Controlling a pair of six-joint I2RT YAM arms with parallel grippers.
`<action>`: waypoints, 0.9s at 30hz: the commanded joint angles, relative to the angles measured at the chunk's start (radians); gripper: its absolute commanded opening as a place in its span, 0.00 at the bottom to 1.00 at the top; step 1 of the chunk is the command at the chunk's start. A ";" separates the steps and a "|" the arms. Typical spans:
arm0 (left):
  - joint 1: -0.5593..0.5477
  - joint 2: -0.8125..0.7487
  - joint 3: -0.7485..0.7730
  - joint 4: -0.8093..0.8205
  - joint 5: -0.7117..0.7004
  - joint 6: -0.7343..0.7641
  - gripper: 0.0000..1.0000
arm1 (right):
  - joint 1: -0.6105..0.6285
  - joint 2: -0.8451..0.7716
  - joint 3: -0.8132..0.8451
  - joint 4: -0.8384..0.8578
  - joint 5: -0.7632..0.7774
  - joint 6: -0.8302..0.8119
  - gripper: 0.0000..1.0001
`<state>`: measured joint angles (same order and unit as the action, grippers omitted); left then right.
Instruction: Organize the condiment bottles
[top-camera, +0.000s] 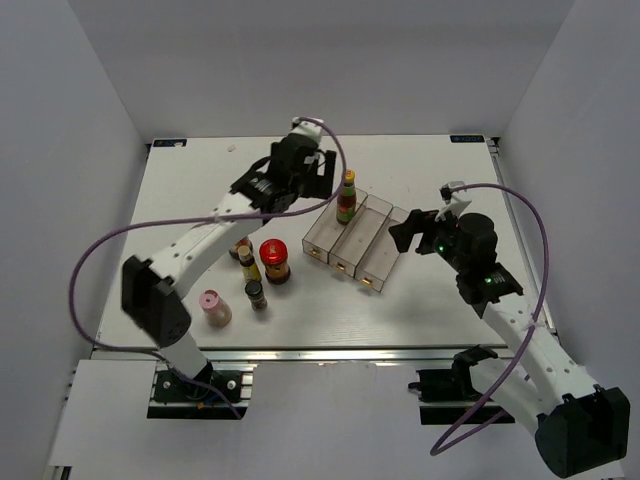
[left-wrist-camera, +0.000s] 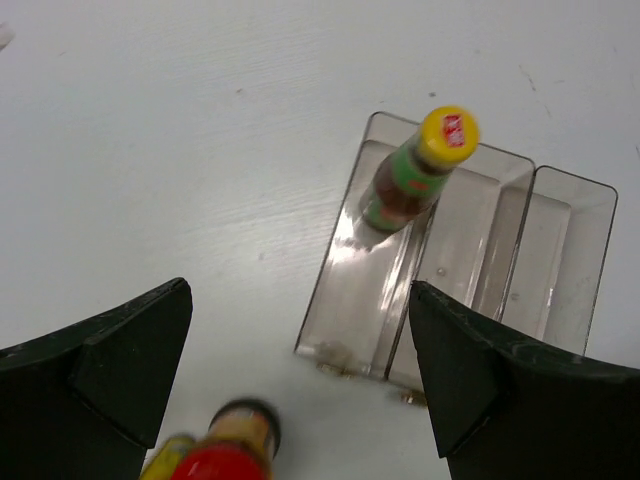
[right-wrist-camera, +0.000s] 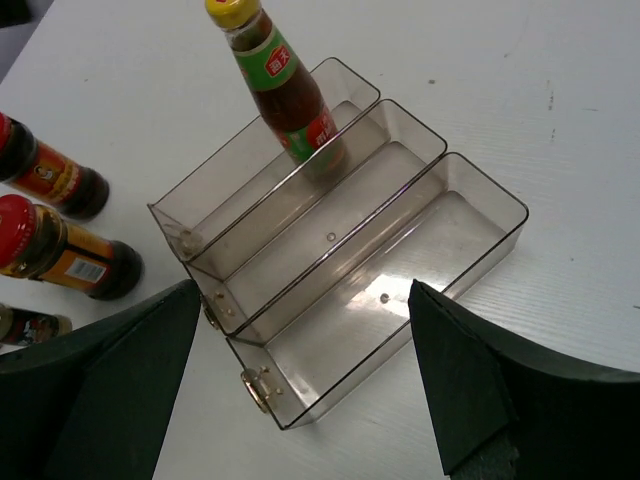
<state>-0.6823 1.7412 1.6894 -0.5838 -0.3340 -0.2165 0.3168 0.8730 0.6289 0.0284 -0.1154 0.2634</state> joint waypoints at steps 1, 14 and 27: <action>0.012 -0.246 -0.179 0.050 -0.163 -0.141 0.98 | 0.011 0.018 0.043 0.025 0.080 -0.027 0.89; 0.018 -0.612 -0.602 -0.197 -0.313 -0.527 0.98 | 0.011 0.064 0.018 0.048 0.237 -0.003 0.89; 0.087 -0.594 -0.708 -0.212 -0.333 -0.603 0.97 | 0.013 0.075 0.012 0.044 0.264 -0.007 0.89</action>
<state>-0.6350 1.1759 1.0027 -0.8223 -0.6422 -0.8001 0.3286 0.9421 0.6323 0.0353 0.1314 0.2584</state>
